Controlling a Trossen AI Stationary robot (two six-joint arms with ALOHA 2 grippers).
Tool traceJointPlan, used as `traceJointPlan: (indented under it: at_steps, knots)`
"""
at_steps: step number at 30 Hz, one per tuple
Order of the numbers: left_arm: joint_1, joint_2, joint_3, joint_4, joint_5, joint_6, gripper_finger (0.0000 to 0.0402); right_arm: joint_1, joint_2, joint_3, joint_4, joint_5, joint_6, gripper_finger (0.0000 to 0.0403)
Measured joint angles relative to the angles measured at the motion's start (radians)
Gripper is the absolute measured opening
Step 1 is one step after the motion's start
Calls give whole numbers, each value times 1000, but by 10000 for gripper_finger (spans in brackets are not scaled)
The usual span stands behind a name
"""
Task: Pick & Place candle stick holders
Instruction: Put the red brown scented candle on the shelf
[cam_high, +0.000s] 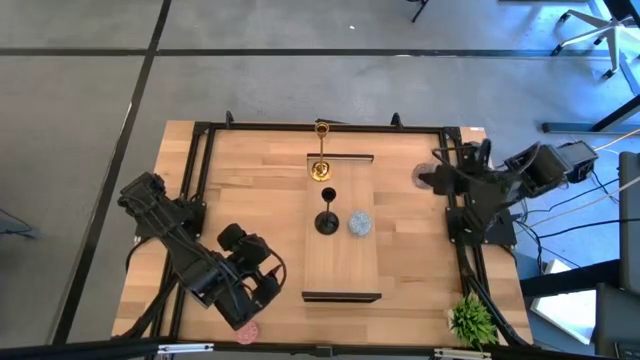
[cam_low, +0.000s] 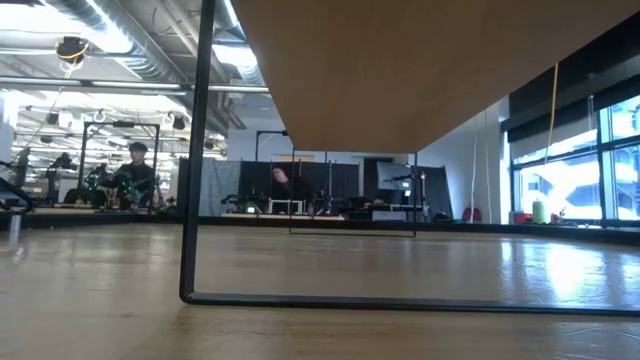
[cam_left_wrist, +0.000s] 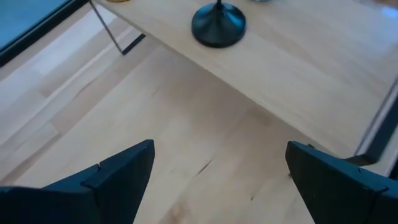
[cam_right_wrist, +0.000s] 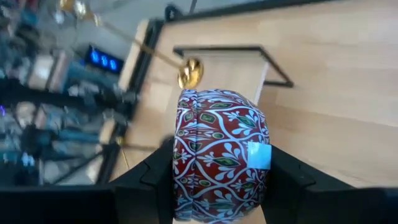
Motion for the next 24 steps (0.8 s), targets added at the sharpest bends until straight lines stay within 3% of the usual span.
traceJointPlan:
  at_steps: [6,13,20,24]
  knots:
    - [31,1,-15,11,29,-10,361,-160,-28,-36,45,-201,-206,167]
    - [69,1,-15,12,29,-57,361,-380,-135,-323,507,-492,-441,167]
    - [104,1,-15,16,63,-104,361,-630,-136,-553,787,-761,-526,167]
    - [106,1,-15,34,65,-154,361,-772,-119,-695,1068,-977,-523,167]
